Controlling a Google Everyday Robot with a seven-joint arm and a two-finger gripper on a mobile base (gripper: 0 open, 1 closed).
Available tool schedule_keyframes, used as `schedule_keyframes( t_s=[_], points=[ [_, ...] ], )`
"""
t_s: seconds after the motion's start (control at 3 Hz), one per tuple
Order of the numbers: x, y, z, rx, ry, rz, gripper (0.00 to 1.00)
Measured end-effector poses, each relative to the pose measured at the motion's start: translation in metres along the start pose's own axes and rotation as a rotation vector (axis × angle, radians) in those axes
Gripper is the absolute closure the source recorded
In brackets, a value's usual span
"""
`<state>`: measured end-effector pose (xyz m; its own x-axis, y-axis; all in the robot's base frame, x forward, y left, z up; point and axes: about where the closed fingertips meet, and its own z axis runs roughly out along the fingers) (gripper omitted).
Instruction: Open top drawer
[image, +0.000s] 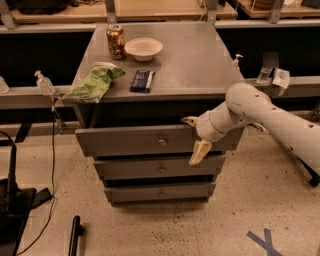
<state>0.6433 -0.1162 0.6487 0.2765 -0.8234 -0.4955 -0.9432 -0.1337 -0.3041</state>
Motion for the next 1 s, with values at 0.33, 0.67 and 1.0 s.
schedule_keyframes(
  t_s=[0.33, 0.67, 1.0],
  points=[
    [-0.009, 0.024, -0.014, -0.040, 0.010, -0.016, 0.15],
    [-0.013, 0.039, -0.027, -0.052, 0.008, -0.021, 0.15],
    [-0.020, 0.047, -0.042, -0.036, 0.003, -0.036, 0.15]
  ],
)
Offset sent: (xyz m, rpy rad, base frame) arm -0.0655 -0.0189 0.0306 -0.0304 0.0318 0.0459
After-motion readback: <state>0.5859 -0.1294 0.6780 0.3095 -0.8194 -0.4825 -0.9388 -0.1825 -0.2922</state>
